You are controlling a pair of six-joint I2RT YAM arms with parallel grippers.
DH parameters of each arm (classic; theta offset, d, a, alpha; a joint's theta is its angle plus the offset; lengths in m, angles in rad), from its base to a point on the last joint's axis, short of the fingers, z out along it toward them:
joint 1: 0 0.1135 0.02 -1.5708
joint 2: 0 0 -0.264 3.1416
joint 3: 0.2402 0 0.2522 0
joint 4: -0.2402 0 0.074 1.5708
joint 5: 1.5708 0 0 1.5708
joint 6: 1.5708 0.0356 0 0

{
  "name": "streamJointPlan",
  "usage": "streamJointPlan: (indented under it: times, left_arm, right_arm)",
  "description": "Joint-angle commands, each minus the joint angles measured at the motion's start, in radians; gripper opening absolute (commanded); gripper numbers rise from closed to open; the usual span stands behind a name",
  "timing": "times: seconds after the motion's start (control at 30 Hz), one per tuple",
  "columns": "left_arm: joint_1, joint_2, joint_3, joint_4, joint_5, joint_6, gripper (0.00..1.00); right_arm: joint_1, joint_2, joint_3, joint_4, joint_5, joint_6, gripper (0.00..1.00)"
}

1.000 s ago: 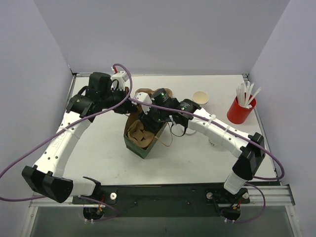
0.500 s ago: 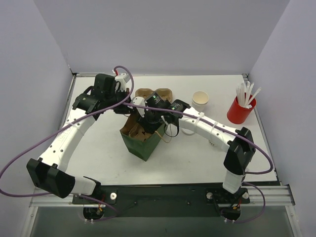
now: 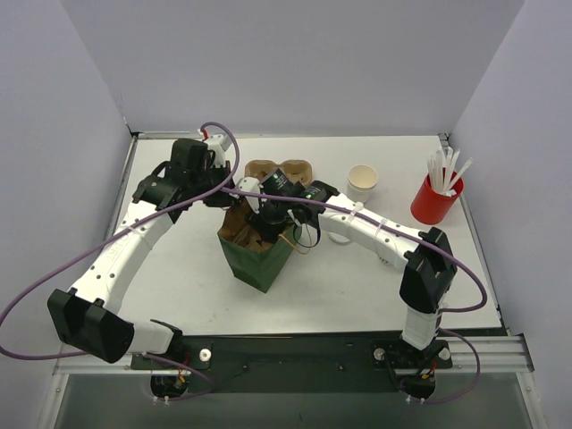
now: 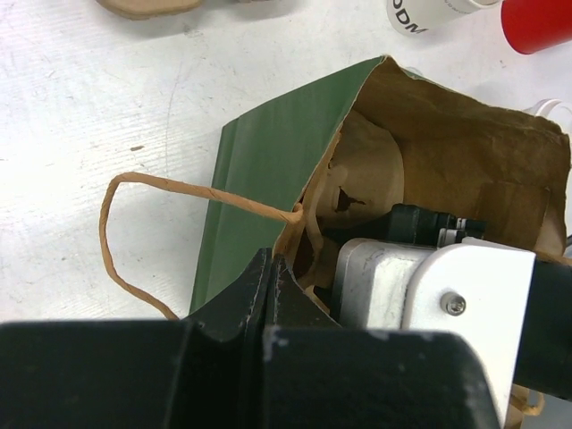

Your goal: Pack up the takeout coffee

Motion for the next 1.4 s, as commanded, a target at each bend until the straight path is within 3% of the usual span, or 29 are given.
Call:
streamJointPlan:
  times: [0.0, 0.43, 0.77, 0.97, 1.37]
  left_arm:
    - [-0.018, -0.03, 0.014, 0.063, -0.03, 0.008, 0.0]
    - [-0.019, -0.079, 0.012, 0.071, -0.093, 0.071, 0.0]
    - [-0.025, -0.148, -0.061, 0.163, -0.131, 0.051, 0.0]
    - [-0.033, -0.123, -0.042, 0.134, -0.218, 0.068, 0.0]
    - [-0.034, -0.146, -0.066, 0.281, -0.251, 0.025, 0.0]
  right_arm:
    - [0.001, 0.005, -0.028, -0.017, 0.023, 0.013, 0.3]
    - [-0.042, -0.044, -0.086, 0.018, -0.002, 0.041, 0.3]
    - [-0.033, 0.013, -0.045, -0.037, 0.023, 0.028, 0.29]
    - [-0.015, 0.053, -0.011, -0.062, 0.05, 0.008, 0.3]
    - [-0.005, 0.137, 0.073, -0.123, 0.063, -0.009, 0.29]
